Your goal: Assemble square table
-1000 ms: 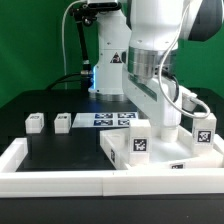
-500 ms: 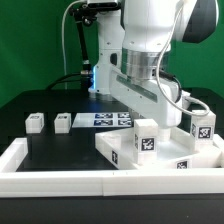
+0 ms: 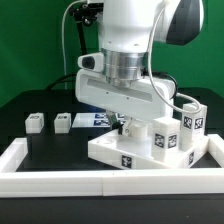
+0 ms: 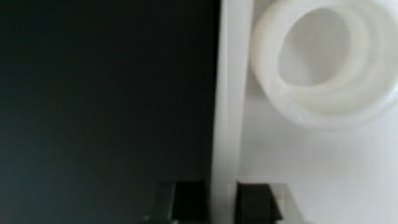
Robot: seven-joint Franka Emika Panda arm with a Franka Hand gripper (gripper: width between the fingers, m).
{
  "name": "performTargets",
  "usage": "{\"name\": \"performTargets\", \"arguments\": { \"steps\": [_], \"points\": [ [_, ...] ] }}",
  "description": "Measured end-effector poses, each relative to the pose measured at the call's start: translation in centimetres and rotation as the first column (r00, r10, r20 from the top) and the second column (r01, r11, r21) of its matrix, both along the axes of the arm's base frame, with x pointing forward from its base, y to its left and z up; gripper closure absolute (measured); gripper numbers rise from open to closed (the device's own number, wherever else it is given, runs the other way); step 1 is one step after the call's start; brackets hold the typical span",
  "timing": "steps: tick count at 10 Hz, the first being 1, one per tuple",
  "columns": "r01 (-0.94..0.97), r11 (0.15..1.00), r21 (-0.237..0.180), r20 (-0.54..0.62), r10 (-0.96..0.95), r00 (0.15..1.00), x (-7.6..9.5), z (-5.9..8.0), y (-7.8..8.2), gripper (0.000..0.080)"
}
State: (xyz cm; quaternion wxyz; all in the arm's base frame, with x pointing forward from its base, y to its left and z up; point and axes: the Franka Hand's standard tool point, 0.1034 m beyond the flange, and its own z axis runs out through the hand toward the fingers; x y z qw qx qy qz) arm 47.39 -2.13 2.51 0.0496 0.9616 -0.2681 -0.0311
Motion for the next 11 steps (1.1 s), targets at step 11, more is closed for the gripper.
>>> {"name": "performTargets", "arguments": {
  "steps": [11],
  "points": [
    [-0.764, 0.643, 0.049, -0.061, 0.766, 0.64, 1.6, 0.2, -1.1, 0.0736]
  ]
}}
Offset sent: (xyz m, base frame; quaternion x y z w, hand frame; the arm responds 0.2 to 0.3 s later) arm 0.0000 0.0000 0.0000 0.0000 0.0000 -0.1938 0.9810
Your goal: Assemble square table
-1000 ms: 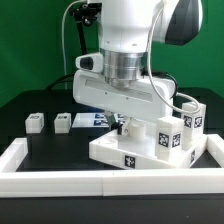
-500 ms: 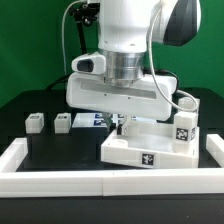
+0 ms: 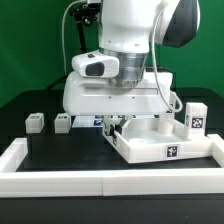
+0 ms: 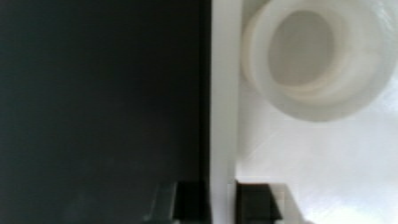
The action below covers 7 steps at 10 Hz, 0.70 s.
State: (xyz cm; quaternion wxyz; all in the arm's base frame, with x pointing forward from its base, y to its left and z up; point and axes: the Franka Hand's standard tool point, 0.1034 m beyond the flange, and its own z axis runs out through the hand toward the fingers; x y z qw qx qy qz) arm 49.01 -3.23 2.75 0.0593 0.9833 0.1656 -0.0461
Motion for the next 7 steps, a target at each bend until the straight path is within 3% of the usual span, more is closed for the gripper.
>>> {"name": "performTargets", "arguments": {
  "steps": [4, 7],
  "points": [
    [-0.242, 0.97, 0.002, -0.036, 0.242, 0.97, 0.0, 0.0, -0.7, 0.0736],
    [-0.514, 0.858, 0.011, -0.063, 0.514, 0.856, 1.6, 0.7, -0.4, 0.0737]
  ]
}}
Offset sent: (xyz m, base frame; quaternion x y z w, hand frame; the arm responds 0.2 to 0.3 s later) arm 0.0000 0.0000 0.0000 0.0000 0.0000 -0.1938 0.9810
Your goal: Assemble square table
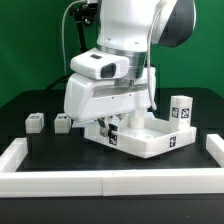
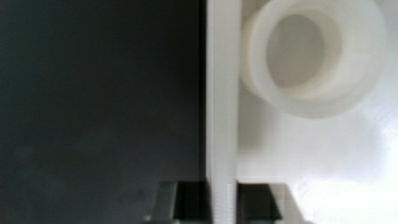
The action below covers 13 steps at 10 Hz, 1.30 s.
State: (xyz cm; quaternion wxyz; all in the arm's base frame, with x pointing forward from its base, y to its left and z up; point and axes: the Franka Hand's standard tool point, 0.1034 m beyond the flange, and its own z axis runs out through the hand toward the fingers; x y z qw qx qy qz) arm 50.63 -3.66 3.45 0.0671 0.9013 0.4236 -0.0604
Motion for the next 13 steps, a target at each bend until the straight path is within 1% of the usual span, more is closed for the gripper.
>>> {"name": "performTargets", "arguments": {
  "steps": [2, 3, 4, 5, 7, 8, 9, 10, 11, 12, 13],
  "points": [
    [-0.165, 0.986, -0.007, -0.029, 0.165, 0.986, 1.5, -0.1, 1.0, 0.0737],
    [-0.204, 0.979, -0.01, -0.037, 0.203, 0.978, 2.2, -0.2, 1.4, 0.0737],
    [-0.272, 0.962, -0.008, -0.048, 0.271, 0.961, 2.1, -0.2, 1.1, 0.0737],
    [-0.294, 0.956, -0.011, -0.057, 0.293, 0.954, 1.9, -0.3, 0.7, 0.0737],
    [-0.428, 0.904, -0.012, -0.092, 0.425, 0.9, 1.9, -0.3, 0.2, 0.0737],
    [-0.451, 0.892, -0.015, -0.101, 0.448, 0.888, 1.9, -0.3, -0.1, 0.0737],
    [-0.537, 0.844, -0.01, -0.123, 0.532, 0.838, 2.0, -0.3, -0.2, 0.0737],
    [-0.628, 0.778, 0.001, -0.138, 0.622, 0.771, 2.5, -0.2, 0.6, 0.0736],
    [-0.598, 0.801, -0.001, -0.136, 0.593, 0.794, 3.2, -0.3, 1.9, 0.0736],
    [-0.611, 0.792, 0.0, -0.139, 0.605, 0.784, 4.2, -0.6, 2.9, 0.0736],
    [-0.619, 0.786, -0.002, -0.143, 0.612, 0.778, 5.1, -1.0, 3.4, 0.0736]
  ]
}}
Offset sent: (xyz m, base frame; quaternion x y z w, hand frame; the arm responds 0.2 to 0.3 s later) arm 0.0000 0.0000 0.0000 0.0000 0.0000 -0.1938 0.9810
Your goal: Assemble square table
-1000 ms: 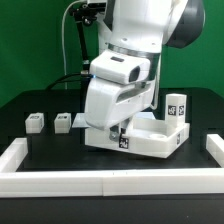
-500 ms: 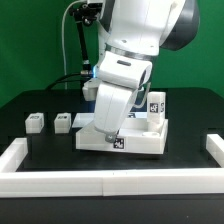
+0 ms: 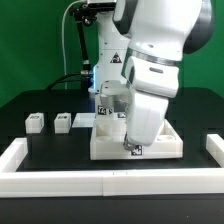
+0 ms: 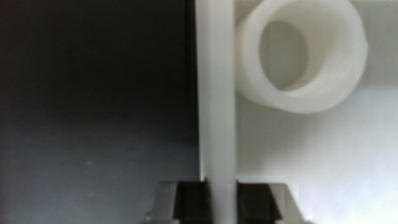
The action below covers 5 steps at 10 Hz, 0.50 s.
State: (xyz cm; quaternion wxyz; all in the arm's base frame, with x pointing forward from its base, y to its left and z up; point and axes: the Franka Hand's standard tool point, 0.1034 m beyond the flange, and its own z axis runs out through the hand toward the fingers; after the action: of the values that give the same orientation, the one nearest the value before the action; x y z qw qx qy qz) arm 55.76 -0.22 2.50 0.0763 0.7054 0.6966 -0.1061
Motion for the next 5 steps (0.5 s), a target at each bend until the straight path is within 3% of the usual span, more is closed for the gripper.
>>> {"name": "performTargets", "arguments": {
  "steps": [2, 5],
  "points": [
    [-0.004, 1.0, -0.002, 0.002, 0.004, 1.0, 1.54, -0.33, 1.3, 0.0736],
    [0.006, 1.0, -0.003, -0.002, -0.006, 1.0, 1.3, -0.45, 0.84, 0.0737]
  ]
}}
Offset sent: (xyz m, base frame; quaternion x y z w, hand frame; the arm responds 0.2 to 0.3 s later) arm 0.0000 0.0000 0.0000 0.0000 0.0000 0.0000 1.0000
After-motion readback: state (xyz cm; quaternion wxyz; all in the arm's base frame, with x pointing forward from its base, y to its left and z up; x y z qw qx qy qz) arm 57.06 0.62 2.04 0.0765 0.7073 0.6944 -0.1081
